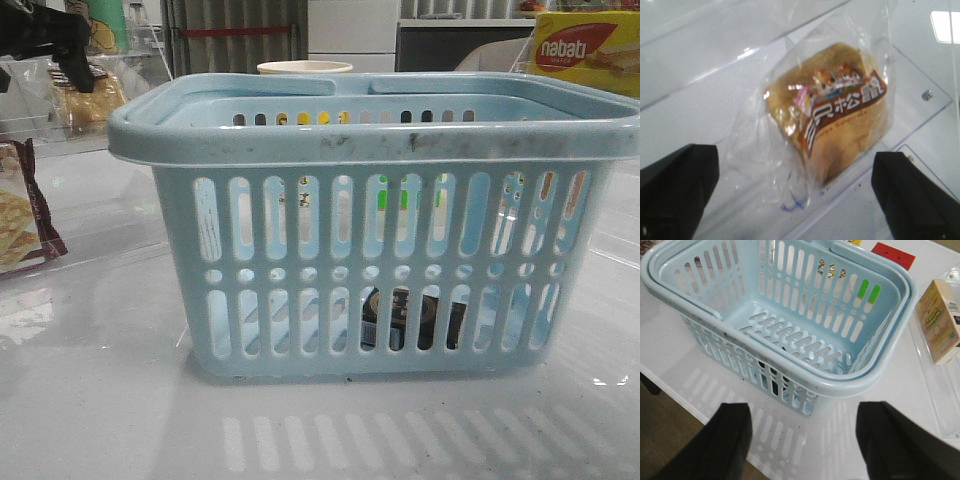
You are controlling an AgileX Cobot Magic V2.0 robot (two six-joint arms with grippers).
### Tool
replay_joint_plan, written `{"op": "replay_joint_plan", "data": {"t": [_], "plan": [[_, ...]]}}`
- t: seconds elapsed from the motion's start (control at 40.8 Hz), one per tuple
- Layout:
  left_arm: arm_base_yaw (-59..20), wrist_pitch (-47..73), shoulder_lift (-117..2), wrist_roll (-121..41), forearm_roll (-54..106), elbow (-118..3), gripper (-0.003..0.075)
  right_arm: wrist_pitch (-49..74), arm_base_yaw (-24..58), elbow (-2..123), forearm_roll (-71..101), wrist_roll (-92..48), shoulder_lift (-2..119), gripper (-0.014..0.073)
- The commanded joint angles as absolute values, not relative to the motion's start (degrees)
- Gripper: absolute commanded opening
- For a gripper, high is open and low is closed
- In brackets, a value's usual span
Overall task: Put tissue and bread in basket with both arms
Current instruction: 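Grasp the packaged bread cake on the acrylic shelf with the left gripper and lift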
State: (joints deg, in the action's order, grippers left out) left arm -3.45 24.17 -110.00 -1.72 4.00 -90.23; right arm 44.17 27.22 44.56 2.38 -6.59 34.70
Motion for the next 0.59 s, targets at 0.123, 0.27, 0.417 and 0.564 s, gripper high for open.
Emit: {"op": "replay_joint_plan", "data": {"t": [0.123, 0.27, 0.417, 0.564], "plan": [[-3.5, 14.4, -109.5, -1.6, 4.7, -92.4, 0.0666, 40.2, 27.2, 46.1, 1.7, -6.9, 34.8, 0.055], [-3.5, 13.5, -109.7, -1.6, 4.6, -92.4, 0.0622, 40.2, 27.2, 46.1, 1.7, -6.9, 34.8, 0.055], [-3.5, 11.7, -109.7, -1.6, 4.5, -92.4, 0.0483, 40.2, 27.2, 46.1, 1.7, -6.9, 34.8, 0.055], [-3.5, 11.1, -109.7, -1.6, 4.5, -92.4, 0.0348, 40.2, 27.2, 46.1, 1.7, -6.9, 34.8, 0.055]]}}
